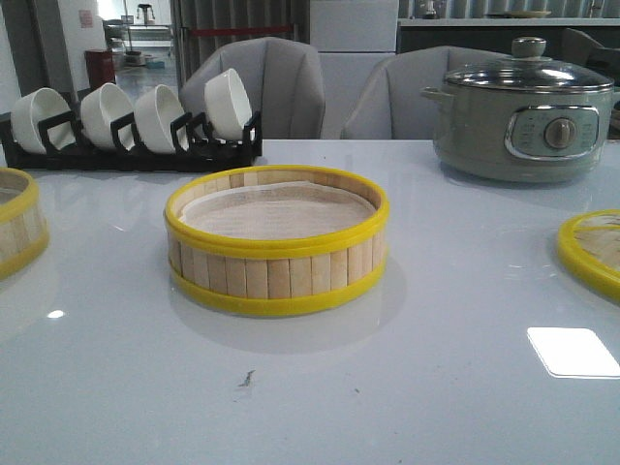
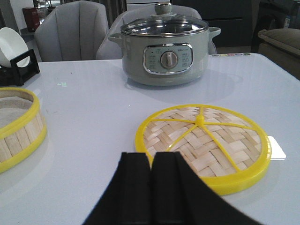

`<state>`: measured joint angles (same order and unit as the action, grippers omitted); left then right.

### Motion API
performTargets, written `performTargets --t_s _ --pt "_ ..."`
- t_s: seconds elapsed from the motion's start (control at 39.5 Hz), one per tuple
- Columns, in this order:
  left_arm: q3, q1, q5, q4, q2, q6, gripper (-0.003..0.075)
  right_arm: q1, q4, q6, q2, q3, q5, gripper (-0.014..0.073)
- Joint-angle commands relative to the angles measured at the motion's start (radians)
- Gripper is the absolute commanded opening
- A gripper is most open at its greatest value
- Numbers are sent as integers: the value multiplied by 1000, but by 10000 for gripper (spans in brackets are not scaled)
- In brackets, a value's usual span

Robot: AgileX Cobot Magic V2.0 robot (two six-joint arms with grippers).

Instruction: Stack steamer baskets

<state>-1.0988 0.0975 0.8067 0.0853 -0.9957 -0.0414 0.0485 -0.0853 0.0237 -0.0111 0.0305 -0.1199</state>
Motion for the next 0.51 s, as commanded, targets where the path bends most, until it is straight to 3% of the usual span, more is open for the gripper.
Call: performTargets --t_s 0.0,0.48 --pt "-38 8 -94 4 9 -1 85 4 4 -2 -20 -15 85 37" --pt "-38 8 -167 4 9 -1 85 4 4 -2 -20 -15 85 37"
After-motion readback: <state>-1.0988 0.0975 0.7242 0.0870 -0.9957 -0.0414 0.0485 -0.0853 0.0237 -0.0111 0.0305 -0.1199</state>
